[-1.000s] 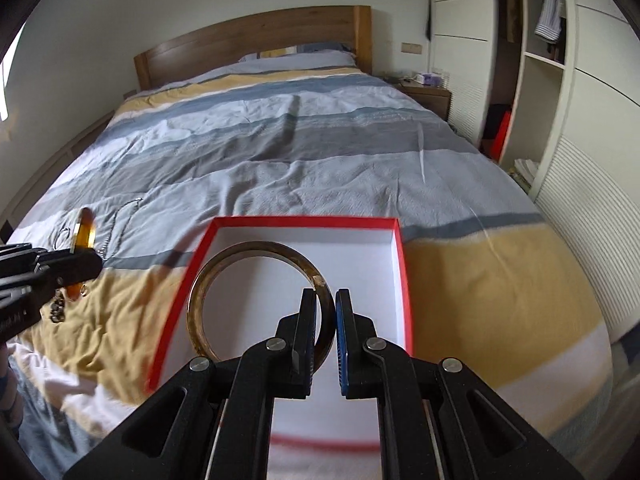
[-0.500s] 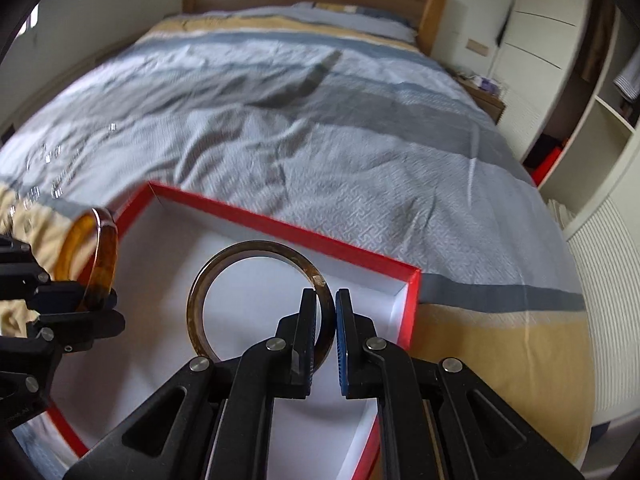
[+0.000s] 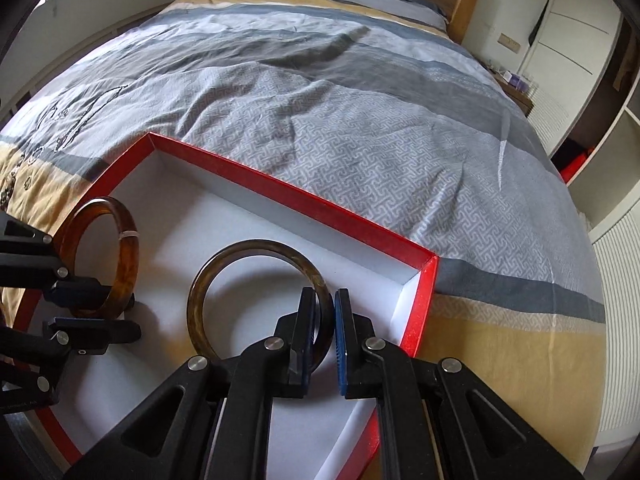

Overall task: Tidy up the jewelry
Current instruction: 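Open both grippers to drop the bangles into the box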

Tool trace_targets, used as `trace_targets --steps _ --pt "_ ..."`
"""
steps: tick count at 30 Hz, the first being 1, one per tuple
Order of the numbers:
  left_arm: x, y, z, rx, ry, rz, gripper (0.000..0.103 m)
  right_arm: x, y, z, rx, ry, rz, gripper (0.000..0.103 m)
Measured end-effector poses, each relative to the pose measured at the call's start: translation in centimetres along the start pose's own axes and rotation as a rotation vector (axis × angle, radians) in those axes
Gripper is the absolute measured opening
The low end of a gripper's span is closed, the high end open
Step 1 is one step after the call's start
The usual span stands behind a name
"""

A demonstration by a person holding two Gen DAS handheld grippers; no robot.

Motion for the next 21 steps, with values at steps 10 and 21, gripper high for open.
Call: trace_targets --steps 10,21 --pt "0.3 -0.7 1.7 0.017 0.026 -0.017 0.036 -0.1 -4.2 0.5 0.032 -0.016 0.032 0.048" --pt "1.1 -9.3 5.1 -0.037 0.066 0.041 0.036 5.2 -15.9 10.0 0.201 0.203 0.071 0.048"
Point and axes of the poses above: each gripper's, at about its wrist camera, not at the fingertips, and y roughly the way its jaws point, z to its right, x to its underside, the point moved 5 cm from there along y, roughly the way its jaws point, and after that the axes turned 13 degrees about x, right-handed, at the moved point
